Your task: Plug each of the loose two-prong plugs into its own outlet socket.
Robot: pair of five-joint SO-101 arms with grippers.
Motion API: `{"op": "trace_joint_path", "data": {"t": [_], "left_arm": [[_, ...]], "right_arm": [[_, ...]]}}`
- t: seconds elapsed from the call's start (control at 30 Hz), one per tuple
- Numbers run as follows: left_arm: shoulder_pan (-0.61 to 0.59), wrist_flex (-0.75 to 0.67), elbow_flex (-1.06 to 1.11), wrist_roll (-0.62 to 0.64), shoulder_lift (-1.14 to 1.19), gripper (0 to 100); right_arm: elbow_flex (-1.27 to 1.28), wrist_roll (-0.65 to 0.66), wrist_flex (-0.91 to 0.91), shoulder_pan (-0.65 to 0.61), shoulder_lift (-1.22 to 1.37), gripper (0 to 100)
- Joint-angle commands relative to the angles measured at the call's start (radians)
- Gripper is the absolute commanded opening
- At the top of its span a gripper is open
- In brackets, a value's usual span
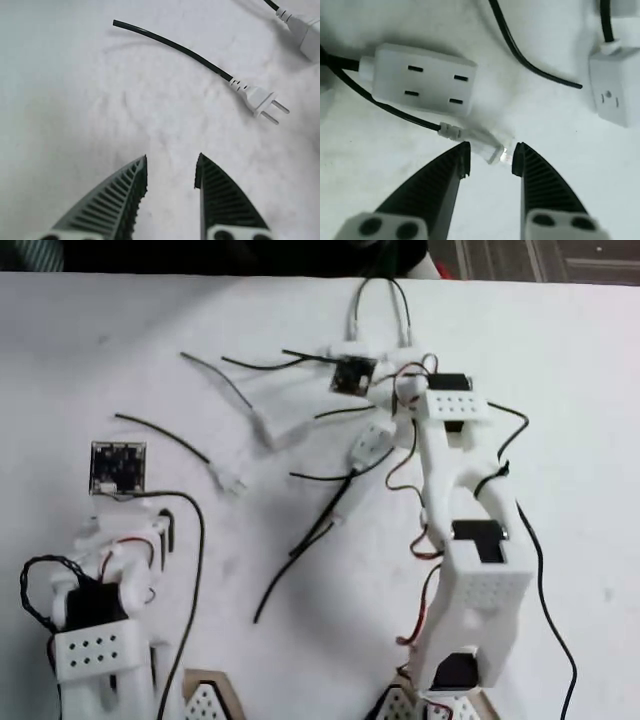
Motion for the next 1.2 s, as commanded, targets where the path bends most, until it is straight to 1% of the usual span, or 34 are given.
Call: {"op": "trace_joint_path", "data": {"t": [0.0,0.13,0.3,0.4,0.73,0.9,0.97,1.07,1.17], "left_arm": [[0.01,-0.021,-0.005,-0.012,-0.013,17],[0.01,-0.021,-0.005,-0.012,-0.013,17],[0.01,-0.021,-0.005,-0.012,-0.013,17],[0.01,-0.035,-0.003,-0.012,-0.013,17],[0.01,-0.035,-0.003,-0.012,-0.013,17],[0.008,-0.035,-0.003,-0.012,-0.013,17],[0.008,-0.035,-0.003,-0.012,-0.013,17],[0.01,-0.035,-0.003,-0.012,-0.013,17],[0.01,-0.034,-0.003,-0.012,-0.013,17]], "right_arm": [[-0.06,0.074,0.027,0.015,0.001,14.8],[-0.066,0.144,0.087,0.013,-0.002,14.8],[-0.106,0.164,0.157,0.024,-0.056,14.8],[-0.107,0.227,0.209,0.021,-0.05,14.6],[-0.114,0.235,0.117,-0.027,0.054,14.5],[-0.114,0.235,0.038,-0.022,0.11,14.3],[-0.114,0.235,0.038,-0.019,0.125,11.2],[-0.114,0.236,0.038,-0.015,0.136,1.3],[-0.114,0.232,0.041,-0.001,0.117,1.8]]}}
